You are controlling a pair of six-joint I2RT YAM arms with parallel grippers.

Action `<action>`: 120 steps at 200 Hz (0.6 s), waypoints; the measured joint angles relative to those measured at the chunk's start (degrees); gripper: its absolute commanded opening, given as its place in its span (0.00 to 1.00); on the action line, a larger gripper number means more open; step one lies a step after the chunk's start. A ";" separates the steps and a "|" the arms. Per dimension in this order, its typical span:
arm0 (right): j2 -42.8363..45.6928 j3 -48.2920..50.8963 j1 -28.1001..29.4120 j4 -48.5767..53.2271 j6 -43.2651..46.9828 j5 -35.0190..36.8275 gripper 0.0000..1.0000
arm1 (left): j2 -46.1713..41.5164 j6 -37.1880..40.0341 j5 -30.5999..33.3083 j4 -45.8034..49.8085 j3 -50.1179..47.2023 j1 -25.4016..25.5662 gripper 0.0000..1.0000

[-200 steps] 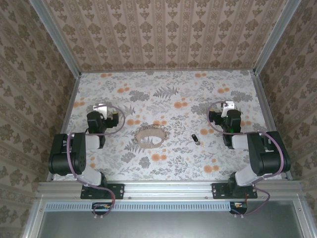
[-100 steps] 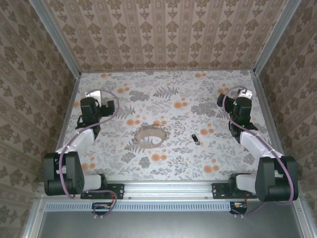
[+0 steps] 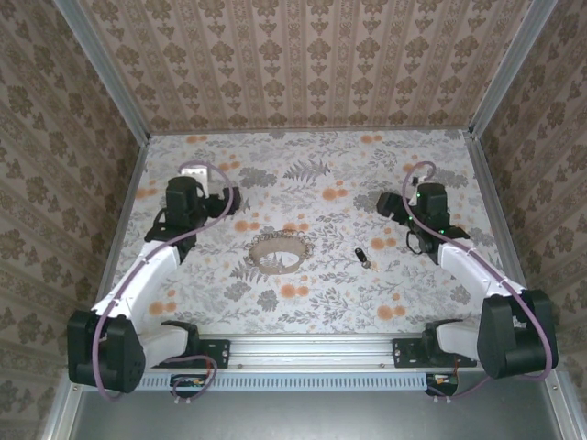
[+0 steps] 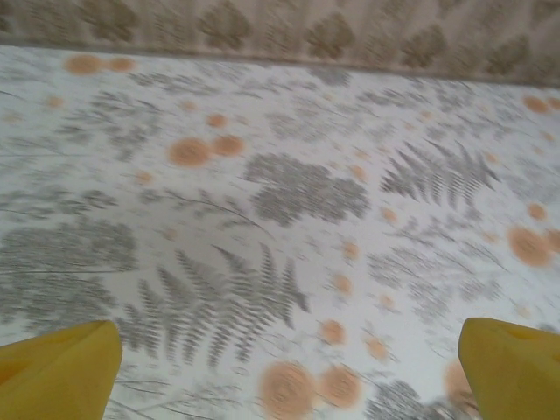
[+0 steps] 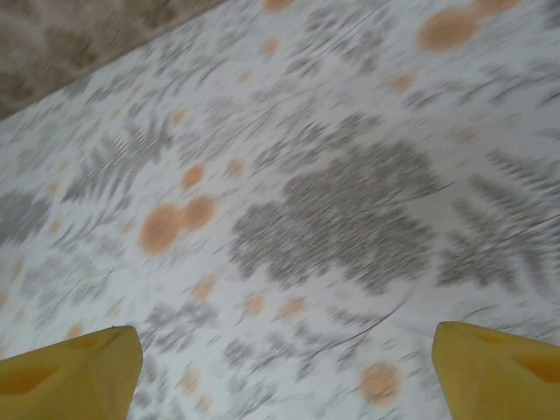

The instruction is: Put the keys on the keyring

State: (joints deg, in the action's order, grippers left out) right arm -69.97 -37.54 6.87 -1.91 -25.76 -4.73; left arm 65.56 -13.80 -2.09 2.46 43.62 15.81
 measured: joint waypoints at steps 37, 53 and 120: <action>1.44 0.00 9.11 4.00 -0.50 -5.68 0.78 | 0.83 -1.03 -2.71 1.25 -1.92 9.79 0.93; 1.51 0.11 12.50 4.50 -1.77 -7.82 0.75 | 2.51 -1.25 -3.26 1.95 -2.86 13.90 0.90; -7.67 1.99 24.26 0.96 -6.32 -11.58 0.55 | 13.07 -1.64 -3.48 4.09 -2.67 22.86 0.80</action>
State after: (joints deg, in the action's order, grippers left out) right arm -77.65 -35.55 31.14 -0.95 -32.08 -16.32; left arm 78.63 -15.44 -5.56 6.55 40.95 38.68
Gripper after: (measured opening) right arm 0.573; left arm 0.818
